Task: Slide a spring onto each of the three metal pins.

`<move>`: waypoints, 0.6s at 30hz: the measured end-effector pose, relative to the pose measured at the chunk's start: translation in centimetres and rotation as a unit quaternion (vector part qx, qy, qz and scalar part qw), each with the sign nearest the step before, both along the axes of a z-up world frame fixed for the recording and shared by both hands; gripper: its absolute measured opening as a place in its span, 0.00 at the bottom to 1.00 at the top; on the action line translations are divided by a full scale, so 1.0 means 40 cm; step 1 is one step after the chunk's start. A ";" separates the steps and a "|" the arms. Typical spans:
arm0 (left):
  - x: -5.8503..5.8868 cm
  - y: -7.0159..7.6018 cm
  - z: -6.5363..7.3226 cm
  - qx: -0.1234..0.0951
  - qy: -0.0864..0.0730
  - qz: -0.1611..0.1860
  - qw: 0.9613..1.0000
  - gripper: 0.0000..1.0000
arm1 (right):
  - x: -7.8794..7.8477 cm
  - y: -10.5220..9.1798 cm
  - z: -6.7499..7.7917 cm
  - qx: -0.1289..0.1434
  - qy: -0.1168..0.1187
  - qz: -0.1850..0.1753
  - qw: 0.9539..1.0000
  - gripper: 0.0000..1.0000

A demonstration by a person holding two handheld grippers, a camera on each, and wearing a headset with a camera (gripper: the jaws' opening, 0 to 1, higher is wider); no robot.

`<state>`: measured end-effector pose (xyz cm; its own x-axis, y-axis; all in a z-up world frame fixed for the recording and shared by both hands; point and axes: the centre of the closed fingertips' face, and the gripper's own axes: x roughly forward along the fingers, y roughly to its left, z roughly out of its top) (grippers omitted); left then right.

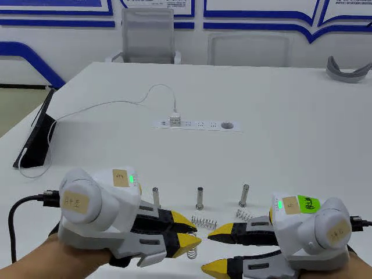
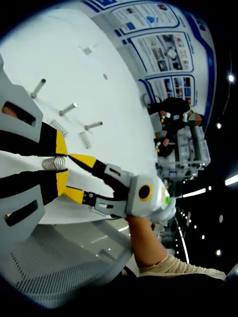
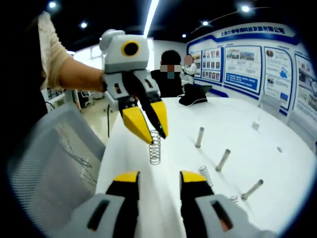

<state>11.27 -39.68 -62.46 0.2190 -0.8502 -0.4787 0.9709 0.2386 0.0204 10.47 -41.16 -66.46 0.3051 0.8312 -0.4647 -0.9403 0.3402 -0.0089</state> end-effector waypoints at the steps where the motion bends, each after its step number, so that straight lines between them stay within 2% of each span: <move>1: 0.005 0.004 0.000 0.001 0.000 0.003 1.000 0.08 | 0.002 -0.006 -0.002 -0.001 0.001 -0.004 1.000 0.36; 10: 0.061 0.048 0.005 0.007 -0.008 0.032 0.999 0.08 | 0.017 -0.071 -0.014 -0.010 0.007 -0.041 0.999 0.52; 18: 0.109 0.082 0.016 0.010 -0.015 0.057 0.998 0.08 | 0.028 -0.132 -0.013 -0.014 0.013 -0.076 0.997 0.61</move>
